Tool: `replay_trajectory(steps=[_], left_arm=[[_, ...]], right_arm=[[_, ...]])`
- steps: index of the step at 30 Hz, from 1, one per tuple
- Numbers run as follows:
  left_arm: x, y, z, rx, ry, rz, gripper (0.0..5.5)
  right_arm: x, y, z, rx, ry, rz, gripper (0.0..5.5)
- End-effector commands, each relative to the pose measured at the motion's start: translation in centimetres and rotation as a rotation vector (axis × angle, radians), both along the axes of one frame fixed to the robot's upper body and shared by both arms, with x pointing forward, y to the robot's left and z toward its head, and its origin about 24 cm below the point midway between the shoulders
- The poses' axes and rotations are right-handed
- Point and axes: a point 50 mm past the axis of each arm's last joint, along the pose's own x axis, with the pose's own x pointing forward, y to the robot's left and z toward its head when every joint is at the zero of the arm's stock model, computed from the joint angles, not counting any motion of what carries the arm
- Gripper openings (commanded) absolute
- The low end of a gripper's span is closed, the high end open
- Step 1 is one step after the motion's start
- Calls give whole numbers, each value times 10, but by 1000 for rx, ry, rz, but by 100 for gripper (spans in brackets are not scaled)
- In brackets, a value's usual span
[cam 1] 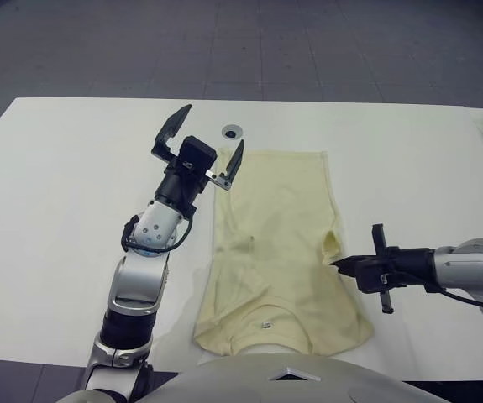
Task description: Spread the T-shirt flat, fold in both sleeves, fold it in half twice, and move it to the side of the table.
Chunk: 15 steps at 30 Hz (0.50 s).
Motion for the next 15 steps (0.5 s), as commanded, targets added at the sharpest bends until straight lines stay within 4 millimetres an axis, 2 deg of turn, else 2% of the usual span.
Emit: replay_trajectory(steps=[1, 9, 15], left_arm=[[0, -3, 0, 10, 1, -15, 540], [0, -4, -2, 14, 10, -19, 540], [0, -4, -3, 17, 16, -23, 540]], right_arm=[[6, 12, -5, -4, -4, 31, 2], [7, 22, -22, -23, 20, 36, 2], [5, 27, -27, -7, 38, 32, 2]])
